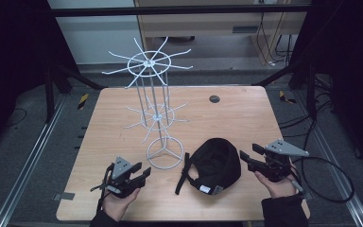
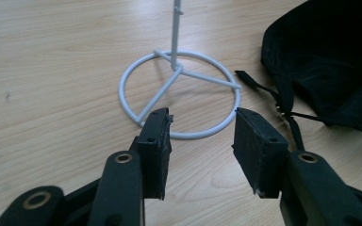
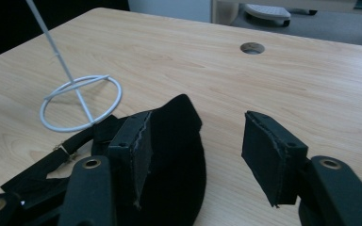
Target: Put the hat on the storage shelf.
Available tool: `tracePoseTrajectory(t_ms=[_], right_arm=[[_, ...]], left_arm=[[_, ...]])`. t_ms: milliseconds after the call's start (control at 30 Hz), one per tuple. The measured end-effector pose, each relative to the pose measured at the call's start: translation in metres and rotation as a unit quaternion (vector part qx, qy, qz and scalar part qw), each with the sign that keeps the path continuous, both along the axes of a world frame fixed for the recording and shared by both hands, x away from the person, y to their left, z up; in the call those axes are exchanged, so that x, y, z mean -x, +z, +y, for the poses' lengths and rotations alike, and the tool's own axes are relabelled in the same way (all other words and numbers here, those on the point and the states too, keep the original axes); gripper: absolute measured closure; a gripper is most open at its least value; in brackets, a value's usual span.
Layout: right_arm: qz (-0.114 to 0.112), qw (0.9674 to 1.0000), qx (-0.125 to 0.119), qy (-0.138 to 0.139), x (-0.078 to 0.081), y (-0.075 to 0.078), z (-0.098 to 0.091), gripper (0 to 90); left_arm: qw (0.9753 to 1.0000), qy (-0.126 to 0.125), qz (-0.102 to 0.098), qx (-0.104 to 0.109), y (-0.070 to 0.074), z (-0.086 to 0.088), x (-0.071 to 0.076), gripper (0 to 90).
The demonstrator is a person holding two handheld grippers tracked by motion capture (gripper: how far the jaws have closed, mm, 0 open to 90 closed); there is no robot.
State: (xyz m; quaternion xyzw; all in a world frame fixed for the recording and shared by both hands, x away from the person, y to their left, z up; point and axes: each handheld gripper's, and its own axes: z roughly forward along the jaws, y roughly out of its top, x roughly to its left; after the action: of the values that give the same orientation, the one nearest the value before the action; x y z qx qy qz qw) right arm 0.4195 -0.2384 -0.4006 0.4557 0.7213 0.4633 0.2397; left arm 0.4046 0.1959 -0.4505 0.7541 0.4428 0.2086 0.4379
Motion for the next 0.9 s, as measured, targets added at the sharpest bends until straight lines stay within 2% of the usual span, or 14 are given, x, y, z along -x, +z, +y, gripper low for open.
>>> tracePoseTrajectory(t_ms=[233, 300, 433, 700, 900], right_arm=[[0.003, 0.9998, 0.008, 0.019, -0.005, -0.001, 0.014, 42.5], [0.004, 0.9997, 0.013, 0.022, -0.006, -0.002, 0.018, 42.5], [0.009, 0.9994, 0.016, 0.029, -0.008, -0.004, 0.024, 42.5], [0.019, 0.999, 0.016, 0.038, -0.013, -0.006, 0.034, 40.8], [0.027, 0.9987, 0.024, 0.037, -0.017, -0.012, 0.037, 38.6]], left_arm=[[0.9995, -0.03, -0.009, -0.006, 0.001, -0.02, 0.004, 55.2], [0.9992, -0.037, -0.012, -0.002, 0.001, -0.026, 0.004, 54.4], [0.9982, -0.058, -0.011, -0.009, -0.001, -0.04, 0.005, 51.4], [0.9947, -0.102, -0.015, -0.008, -0.002, -0.068, 0.007, 45.0], [0.991, -0.133, -0.014, -0.01, -0.003, -0.086, 0.005, 38.1]])
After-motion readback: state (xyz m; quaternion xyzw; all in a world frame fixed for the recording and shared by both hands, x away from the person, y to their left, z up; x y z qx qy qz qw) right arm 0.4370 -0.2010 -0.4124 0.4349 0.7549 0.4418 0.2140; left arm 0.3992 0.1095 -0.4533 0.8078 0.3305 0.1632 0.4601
